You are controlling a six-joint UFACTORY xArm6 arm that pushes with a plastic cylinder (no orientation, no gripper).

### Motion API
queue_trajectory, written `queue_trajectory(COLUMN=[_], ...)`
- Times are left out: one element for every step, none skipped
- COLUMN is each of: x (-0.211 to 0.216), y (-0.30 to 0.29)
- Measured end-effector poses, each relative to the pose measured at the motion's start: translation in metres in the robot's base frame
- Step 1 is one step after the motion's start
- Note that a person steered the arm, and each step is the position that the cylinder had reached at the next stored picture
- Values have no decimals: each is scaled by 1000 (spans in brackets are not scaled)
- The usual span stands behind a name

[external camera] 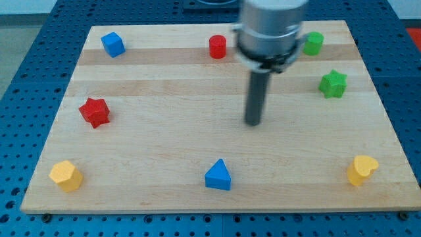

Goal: Move the red star in between the blue cube and yellow hexagon

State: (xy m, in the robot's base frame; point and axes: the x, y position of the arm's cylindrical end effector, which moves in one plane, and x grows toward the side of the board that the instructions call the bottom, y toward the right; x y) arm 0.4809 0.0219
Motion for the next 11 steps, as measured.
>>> queue_trajectory(x=[26, 43, 45, 43, 43, 42, 36, 34, 5, 5, -13], y=[-87, -102, -108, -179, -203, -220, -242, -242, -255, -258, -268])
